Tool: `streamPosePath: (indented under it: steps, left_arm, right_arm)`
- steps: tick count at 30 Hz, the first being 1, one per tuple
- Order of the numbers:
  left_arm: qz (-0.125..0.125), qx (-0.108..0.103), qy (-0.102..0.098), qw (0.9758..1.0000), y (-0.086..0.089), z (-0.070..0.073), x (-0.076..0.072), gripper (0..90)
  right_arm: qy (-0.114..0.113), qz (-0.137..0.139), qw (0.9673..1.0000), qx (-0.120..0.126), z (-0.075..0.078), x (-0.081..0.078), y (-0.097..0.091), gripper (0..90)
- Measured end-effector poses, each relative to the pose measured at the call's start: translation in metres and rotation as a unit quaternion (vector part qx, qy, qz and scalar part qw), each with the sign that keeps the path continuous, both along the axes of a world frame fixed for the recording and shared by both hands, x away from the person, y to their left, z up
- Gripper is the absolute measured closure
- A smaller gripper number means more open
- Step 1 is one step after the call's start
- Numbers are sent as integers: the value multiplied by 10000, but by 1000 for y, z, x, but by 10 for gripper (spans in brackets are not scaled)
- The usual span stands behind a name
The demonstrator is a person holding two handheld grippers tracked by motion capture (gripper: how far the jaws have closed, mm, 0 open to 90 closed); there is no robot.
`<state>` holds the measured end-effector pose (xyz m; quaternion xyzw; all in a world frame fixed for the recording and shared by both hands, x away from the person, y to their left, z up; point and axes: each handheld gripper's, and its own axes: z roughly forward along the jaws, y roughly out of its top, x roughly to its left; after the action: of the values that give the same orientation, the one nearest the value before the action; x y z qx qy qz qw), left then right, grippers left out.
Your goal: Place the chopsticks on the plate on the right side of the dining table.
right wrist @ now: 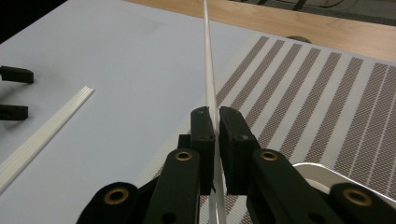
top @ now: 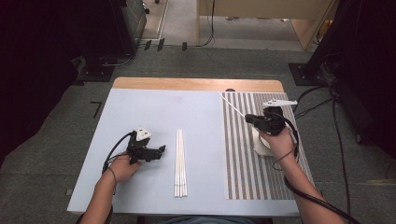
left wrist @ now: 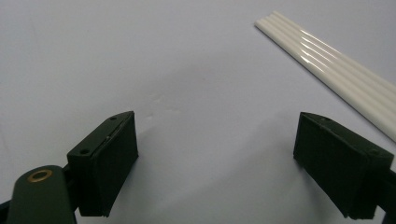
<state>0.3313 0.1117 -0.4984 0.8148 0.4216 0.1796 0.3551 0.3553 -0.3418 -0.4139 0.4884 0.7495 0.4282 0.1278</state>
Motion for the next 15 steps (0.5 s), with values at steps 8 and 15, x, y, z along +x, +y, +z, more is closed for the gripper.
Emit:
streamPosePath:
  steps: [8, 15]
  left_arm:
    - [-1, 1, 2, 10000, 0, 0, 0, 135]
    - [2, 1, 0, 10000, 0, 0, 0, 135]
  right_arm:
    - [-45, -5, 10000, 68, 5, 5, -21, 851]
    - [-112, -77, 9999, 45, 9, 4, -38, 851]
